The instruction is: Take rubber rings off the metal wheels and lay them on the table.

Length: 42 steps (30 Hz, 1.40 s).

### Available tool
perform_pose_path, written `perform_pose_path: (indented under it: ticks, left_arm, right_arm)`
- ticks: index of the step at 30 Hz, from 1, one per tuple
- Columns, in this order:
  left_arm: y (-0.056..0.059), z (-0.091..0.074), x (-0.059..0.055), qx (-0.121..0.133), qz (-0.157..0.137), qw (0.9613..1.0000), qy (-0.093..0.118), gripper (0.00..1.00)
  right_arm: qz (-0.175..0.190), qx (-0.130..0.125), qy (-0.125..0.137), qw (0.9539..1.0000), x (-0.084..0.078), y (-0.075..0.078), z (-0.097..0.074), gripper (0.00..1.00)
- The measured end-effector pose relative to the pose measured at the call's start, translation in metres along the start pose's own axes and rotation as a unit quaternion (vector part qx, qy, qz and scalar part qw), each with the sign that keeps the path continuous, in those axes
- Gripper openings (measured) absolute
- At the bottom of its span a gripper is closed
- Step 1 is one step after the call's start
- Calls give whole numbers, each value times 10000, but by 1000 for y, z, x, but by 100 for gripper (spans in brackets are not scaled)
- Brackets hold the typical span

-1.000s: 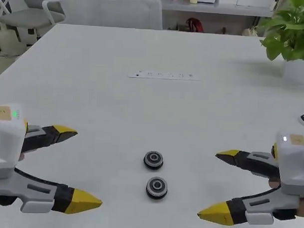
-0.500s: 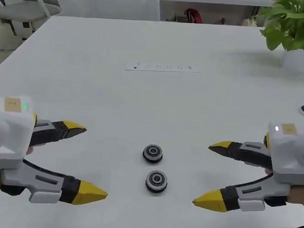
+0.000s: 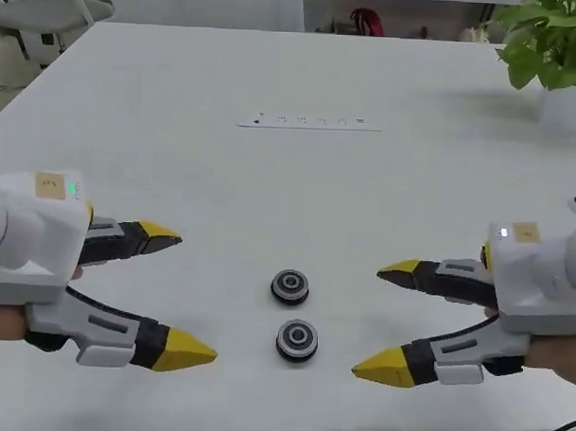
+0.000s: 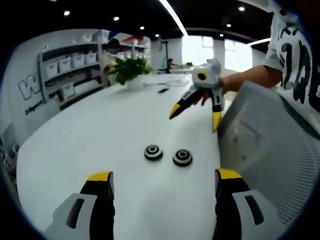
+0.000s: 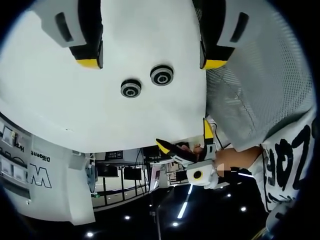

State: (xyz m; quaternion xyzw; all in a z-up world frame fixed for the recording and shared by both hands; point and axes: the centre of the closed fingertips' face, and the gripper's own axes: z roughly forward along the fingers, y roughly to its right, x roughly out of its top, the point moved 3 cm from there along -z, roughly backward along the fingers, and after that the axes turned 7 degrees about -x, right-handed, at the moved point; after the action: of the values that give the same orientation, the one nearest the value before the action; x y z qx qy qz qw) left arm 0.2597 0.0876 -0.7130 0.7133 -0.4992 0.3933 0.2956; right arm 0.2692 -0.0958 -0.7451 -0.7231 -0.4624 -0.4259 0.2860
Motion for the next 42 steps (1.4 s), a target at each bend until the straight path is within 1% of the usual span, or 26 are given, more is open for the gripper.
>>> perform_pose_path:
  ticks: [5, 10, 12, 16, 20, 23, 25, 27, 30, 34, 37, 39, 42]
  left_arm:
    - [0, 4, 2, -69, 20, 10000, 7, 82]
    - [-1, 7, 4, -147, 65, 9999, -39, 79]
    - [-1, 8, 5, -193, 77, 9998, -47, 78]
    - [-2, 14, 5, -266, 109, 9996, -83, 76]
    - [1, 19, 4, -377, 125, 9991, -121, 71]
    - [1, 22, 4, -429, 140, 9989, -157, 70]
    - [1, 24, 3, -461, 152, 9987, -181, 70]
    - [2, 25, 4, -516, 156, 9984, -192, 67]
    - [3, 27, 7, -540, 248, 9981, -151, 61]
    - [2, 33, 7, -603, 195, 9979, -147, 61]
    - [3, 38, 7, -640, 250, 9974, -199, 60]
    - [3, 40, 7, -664, 268, 9972, -202, 57]
    - [4, 45, 8, -751, 279, 9965, -217, 57]
  right_arm:
    - [-36, 94, 16, 9999, 2, 0, 4, 73]
    - [-133, 166, -53, 9998, 1, 1, 8, 71]
    - [-136, 196, -63, 9997, 0, 1, 10, 68]
    - [-197, 314, -122, 9992, -2, -1, 14, 64]
    - [-282, 446, -200, 9984, -4, -4, 19, 60]
    - [-309, 530, -204, 9979, -4, -6, 22, 58]
    - [-360, 597, -264, 9972, -5, -8, 24, 56]
    - [-383, 652, -312, 9966, -8, -9, 25, 54]
    - [-421, 698, -344, 9961, -9, -9, 27, 49]
    - [-400, 740, -344, 9959, -9, -9, 29, 48]
    - [-435, 811, -370, 9951, -9, -11, 32, 47]
    - [-447, 840, -377, 9947, -10, -12, 34, 46]
    - [-474, 860, -386, 9944, -10, -12, 37, 45]
